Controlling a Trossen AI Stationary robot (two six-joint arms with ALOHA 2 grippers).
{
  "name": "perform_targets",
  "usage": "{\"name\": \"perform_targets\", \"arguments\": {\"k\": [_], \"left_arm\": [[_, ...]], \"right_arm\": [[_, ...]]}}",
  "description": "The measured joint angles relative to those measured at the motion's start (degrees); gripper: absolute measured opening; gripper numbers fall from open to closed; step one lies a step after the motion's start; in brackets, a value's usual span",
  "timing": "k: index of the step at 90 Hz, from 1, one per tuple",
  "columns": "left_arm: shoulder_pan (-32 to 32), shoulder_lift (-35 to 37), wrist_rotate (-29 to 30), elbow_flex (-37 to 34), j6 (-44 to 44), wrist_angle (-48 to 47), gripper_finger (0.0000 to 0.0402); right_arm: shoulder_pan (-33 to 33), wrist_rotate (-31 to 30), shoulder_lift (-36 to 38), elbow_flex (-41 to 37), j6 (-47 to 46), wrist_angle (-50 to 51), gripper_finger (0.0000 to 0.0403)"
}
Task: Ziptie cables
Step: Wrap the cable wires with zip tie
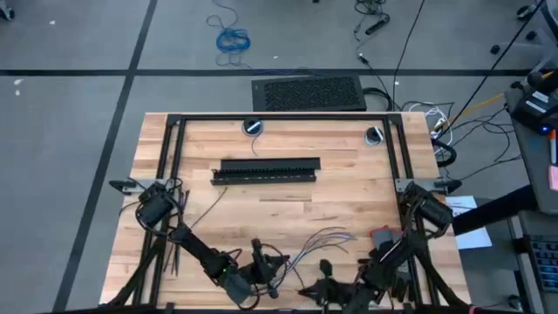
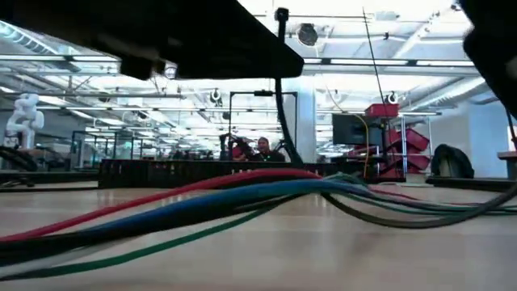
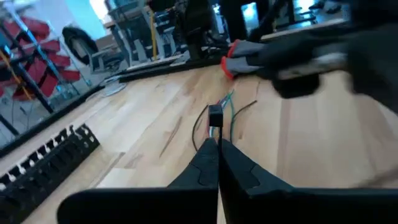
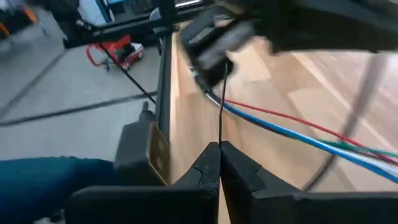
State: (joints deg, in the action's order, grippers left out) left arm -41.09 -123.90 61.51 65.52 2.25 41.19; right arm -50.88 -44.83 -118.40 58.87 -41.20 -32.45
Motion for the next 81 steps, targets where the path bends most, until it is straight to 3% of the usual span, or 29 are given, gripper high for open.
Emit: {"name": "perform_targets", "arguments": {"k": [17,30,46,60,81], "left_arm": [[0.54,-3.51,1.68,4.33,0.77,-1.55,0.0000],[0.91,-8.42,2.28,12.33,7.49,-9.02,0.0000],[0.95,-10.47,6.68,19.48,10.29,-22.88,0.0000],[0.95,-9.75,11.76,20.18,10.69,-24.55,0.0000],[0.78,-9.35,11.90,20.17,13.17,-24.94,0.0000]], "right_arm": [[3.60,8.60,-0.70,-13.90,1.14,-28.60,0.0000],[6.70,15.13,-1.95,-19.26,-1.11,-40.90,0.0000],[7.50,18.05,-2.24,-19.67,-2.94,-41.48,0.0000],[7.55,17.99,-2.26,-19.67,-2.08,-40.76,0.0000],[8.61,17.75,-2.26,-19.67,-1.33,-39.13,0.0000]]}}
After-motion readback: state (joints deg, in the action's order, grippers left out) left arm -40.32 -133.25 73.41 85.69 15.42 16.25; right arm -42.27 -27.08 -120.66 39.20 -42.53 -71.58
